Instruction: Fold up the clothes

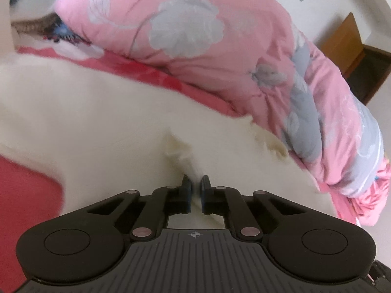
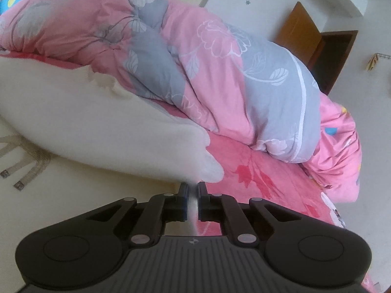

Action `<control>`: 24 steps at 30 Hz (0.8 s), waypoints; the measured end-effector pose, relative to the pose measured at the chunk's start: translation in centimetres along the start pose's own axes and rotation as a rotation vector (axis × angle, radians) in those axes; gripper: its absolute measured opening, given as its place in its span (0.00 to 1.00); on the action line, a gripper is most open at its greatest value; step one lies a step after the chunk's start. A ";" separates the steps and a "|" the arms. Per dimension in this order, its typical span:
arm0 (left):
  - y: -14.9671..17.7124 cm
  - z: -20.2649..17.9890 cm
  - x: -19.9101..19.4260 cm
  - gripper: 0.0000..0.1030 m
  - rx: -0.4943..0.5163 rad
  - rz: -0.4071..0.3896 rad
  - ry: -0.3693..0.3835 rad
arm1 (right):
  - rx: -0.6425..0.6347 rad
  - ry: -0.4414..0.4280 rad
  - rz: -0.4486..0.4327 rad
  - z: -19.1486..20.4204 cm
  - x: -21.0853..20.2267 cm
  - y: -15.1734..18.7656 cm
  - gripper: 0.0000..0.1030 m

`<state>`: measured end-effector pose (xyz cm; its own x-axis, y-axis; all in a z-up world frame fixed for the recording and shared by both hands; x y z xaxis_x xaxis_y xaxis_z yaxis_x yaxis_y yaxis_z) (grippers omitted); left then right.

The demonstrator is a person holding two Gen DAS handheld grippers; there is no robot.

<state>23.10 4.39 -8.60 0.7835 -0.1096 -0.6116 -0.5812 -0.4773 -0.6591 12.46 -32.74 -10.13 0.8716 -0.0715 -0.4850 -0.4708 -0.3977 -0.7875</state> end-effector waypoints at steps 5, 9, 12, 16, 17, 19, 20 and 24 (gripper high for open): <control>0.3 0.4 1.1 0.06 -0.005 0.022 -0.016 | -0.031 -0.012 0.005 0.6 0.2 0.1 0.06; 0.0 1.3 1.2 0.10 -0.036 0.055 0.020 | -0.031 -0.028 0.025 0.8 0.3 0.2 0.06; -0.1 1.6 0.4 0.15 -0.043 0.068 0.029 | -0.009 -0.051 0.037 0.5 0.0 0.2 0.08; -0.1 1.4 -1.2 0.19 -0.014 0.037 -0.009 | 0.069 -0.112 0.061 -0.4 -1.0 0.5 0.18; 0.0 1.3 -1.7 0.20 0.000 0.020 -0.027 | 0.095 -0.131 0.066 -0.7 -1.3 0.5 0.21; 0.1 1.1 -2.7 0.30 0.031 -0.028 -0.070 | 0.143 -0.171 0.071 -1.4 -2.0 0.5 0.26; 0.1 1.0 -3.2 0.31 0.041 -0.053 -0.088 | 0.165 -0.189 0.071 -1.9 -2.4 0.4 0.26; 0.2 -0.2 -5.0 0.32 0.112 -0.173 -0.109 | 0.251 -0.266 0.066 -3.8 -3.8 -0.5 0.26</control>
<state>19.14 4.72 -5.60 0.8485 0.0632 -0.5253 -0.4661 -0.3807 -0.7987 9.92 -35.74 -6.47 0.7878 0.1634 -0.5939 -0.5727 -0.1606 -0.8039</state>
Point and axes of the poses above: each gripper's, at about its wrist camera, not at the fingertips, and x roughly the way its jaws point, z to its left, y to its underside, the point moved 2 cm from there along x, roughly the way its jaws point, and after that the axes turned 9 degrees about -y, right-handed, at the moved point
